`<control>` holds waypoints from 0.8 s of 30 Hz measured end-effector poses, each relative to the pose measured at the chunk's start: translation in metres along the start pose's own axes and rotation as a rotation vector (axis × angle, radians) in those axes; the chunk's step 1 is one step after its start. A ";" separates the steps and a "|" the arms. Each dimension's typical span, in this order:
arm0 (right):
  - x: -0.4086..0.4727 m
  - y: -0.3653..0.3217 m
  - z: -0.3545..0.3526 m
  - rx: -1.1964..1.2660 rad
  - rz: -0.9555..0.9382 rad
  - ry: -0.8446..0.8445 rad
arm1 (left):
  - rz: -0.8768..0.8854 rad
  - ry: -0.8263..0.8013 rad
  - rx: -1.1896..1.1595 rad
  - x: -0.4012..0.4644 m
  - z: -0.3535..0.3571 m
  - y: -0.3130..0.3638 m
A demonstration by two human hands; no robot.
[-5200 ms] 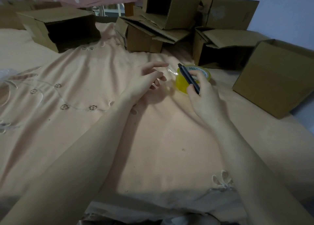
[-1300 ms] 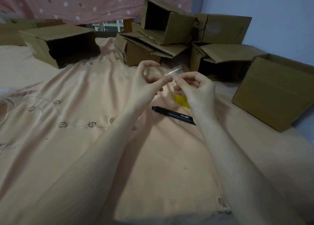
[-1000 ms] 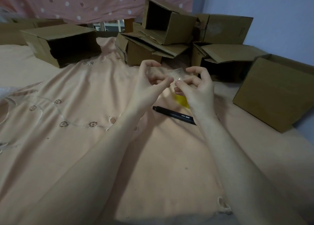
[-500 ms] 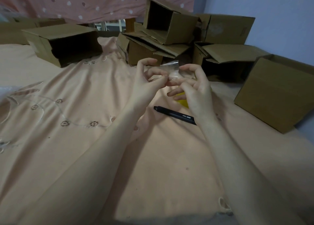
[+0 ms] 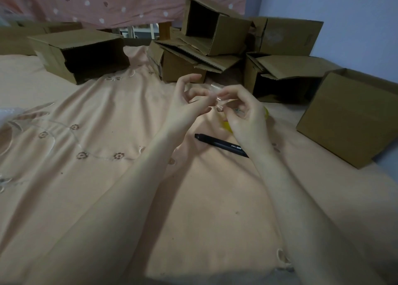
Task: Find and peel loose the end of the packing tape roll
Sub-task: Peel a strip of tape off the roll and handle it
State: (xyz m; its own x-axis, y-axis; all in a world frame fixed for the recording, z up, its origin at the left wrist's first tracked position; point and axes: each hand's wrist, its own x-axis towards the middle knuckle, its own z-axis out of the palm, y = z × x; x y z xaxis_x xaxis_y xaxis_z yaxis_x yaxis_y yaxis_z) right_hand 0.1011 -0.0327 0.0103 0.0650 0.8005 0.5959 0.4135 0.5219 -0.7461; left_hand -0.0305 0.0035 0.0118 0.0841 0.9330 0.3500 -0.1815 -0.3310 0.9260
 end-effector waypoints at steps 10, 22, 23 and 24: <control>0.003 0.003 0.001 0.007 0.052 0.074 | -0.009 -0.051 0.019 -0.001 -0.001 0.003; 0.003 0.000 -0.004 0.137 0.136 0.170 | -0.024 -0.123 0.026 -0.006 0.001 0.006; 0.003 0.000 -0.004 0.148 0.148 0.174 | -0.025 -0.135 0.030 -0.006 0.001 0.005; 0.003 -0.001 -0.004 0.160 0.157 0.177 | -0.025 -0.145 0.035 -0.006 0.001 0.005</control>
State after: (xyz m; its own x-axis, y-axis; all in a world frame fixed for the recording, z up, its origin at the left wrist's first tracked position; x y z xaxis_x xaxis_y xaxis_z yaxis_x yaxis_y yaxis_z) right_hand 0.1050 -0.0321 0.0138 0.2802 0.8188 0.5011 0.2380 0.4464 -0.8626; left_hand -0.0307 -0.0036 0.0143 0.2287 0.9116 0.3416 -0.1437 -0.3154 0.9380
